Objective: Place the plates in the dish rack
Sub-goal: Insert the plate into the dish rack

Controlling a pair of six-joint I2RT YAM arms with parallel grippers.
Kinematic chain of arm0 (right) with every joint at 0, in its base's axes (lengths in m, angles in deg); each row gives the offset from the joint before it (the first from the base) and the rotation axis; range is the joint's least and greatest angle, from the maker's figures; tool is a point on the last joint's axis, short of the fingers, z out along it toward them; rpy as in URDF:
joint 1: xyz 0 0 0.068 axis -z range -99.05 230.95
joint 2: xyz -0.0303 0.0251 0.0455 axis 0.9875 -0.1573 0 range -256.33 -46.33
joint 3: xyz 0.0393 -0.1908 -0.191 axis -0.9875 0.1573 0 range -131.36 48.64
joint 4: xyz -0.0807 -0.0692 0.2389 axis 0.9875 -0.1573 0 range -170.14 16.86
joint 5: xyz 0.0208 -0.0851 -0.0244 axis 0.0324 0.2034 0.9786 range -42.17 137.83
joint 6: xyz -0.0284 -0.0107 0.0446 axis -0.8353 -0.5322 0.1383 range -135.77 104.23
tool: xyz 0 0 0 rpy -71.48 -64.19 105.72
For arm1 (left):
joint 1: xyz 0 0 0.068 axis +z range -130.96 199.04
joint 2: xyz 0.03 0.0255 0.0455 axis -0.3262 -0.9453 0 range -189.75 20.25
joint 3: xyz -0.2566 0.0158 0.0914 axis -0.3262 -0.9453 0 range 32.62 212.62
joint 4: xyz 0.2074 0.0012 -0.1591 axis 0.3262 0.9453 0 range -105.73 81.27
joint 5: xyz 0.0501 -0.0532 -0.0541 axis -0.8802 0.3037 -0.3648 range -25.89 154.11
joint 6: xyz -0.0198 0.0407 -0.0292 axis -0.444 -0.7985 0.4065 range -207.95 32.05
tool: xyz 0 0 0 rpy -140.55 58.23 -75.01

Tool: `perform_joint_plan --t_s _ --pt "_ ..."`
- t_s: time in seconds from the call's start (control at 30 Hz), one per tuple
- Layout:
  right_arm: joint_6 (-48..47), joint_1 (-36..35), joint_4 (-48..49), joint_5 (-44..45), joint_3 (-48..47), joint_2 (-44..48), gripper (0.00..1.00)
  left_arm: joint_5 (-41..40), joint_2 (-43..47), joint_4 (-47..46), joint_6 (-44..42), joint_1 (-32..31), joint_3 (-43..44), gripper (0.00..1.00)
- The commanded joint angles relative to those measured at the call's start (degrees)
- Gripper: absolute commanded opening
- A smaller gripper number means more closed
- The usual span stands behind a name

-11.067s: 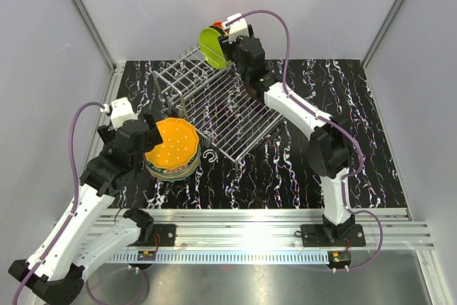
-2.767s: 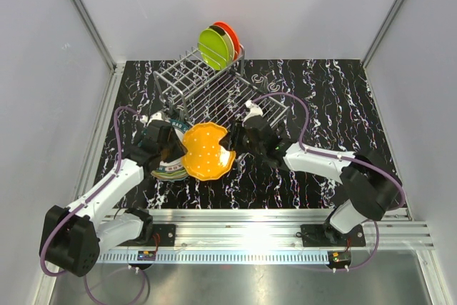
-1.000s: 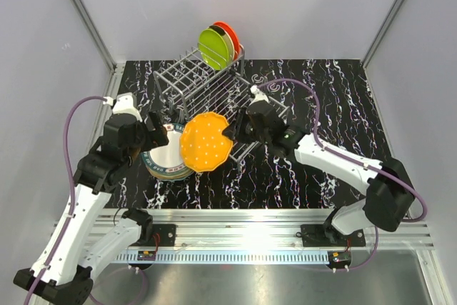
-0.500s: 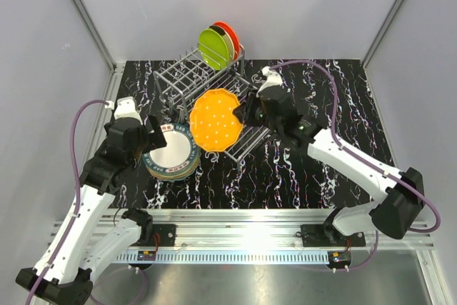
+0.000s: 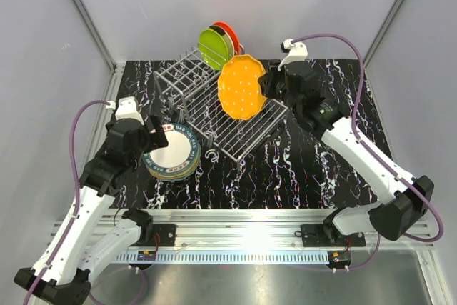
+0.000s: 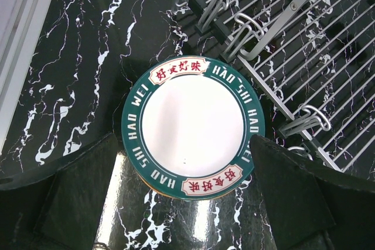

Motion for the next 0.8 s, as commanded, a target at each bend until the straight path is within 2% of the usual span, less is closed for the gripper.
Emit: perform_joint_plan --t_s 0.0,0.2,0.47,0.77 --pt "-4.85 0.18 13.45 2.03 -6.9 -0.53 0.0 -2.26 -0.23 -2.69 -0.29 -0.57 -0.32 0.99" --pt "-12.14 0.79 15.48 3.88 -12.17 -6.32 0.0 -2.97 -0.67 -2.6 -0.29 -1.1 -0.23 0.99" --pt "-17.07 2.46 18.03 3.54 -18.16 -11.6 0.0 -3.85 -1.11 -2.6 -0.29 -1.18 -0.32 0.99" --pt "-24.01 2.55 27.67 -1.47 -14.58 -12.31 0.0 -4.46 -1.64 -2.51 -0.29 -1.36 -0.15 0.99"
